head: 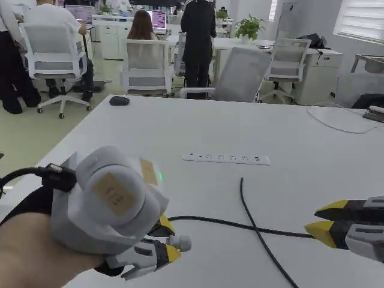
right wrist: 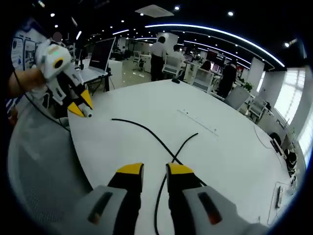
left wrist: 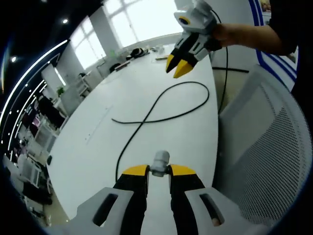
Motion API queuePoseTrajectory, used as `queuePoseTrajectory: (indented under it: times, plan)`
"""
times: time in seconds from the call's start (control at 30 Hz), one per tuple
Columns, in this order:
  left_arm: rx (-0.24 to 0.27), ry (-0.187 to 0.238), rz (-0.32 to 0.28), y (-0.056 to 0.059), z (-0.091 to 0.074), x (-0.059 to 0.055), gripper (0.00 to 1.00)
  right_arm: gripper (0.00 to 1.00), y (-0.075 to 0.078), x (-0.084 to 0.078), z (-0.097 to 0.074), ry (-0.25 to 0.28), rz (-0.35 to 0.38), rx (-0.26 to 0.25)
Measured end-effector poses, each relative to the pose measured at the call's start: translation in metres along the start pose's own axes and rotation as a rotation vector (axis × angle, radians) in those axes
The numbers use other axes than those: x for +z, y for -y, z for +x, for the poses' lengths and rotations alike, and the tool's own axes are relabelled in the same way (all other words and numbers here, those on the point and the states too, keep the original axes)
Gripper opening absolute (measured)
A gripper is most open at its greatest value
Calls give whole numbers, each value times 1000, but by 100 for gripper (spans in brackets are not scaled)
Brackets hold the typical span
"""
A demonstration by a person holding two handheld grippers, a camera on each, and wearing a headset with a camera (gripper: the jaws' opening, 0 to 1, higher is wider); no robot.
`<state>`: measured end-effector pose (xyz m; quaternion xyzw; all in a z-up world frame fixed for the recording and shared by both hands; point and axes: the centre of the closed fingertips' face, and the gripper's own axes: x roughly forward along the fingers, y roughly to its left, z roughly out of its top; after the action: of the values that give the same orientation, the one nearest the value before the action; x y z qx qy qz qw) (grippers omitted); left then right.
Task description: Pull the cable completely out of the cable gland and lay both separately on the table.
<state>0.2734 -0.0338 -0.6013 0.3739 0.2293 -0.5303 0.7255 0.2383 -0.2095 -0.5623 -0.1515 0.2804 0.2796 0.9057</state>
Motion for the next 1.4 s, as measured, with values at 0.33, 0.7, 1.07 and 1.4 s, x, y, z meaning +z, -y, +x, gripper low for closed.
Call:
queuePoseTrajectory:
  times: [0.33, 0.7, 1.07, 1.4]
  plan:
    - [-179, -13, -66, 20, 83, -40, 17, 18, -34, -26, -62, 14, 116, -69]
    - [-252, -88, -69, 33, 131, -79, 17, 17, -39, -31, -107, 66, 232, -198]
    - [-219, -34, -204, 22, 112, -70, 26, 18, -42, -27, -108, 53, 227, -197]
    - [-187, 79, -257, 18, -8, -25, 32, 21, -55, -8, -60, 26, 145, -22]
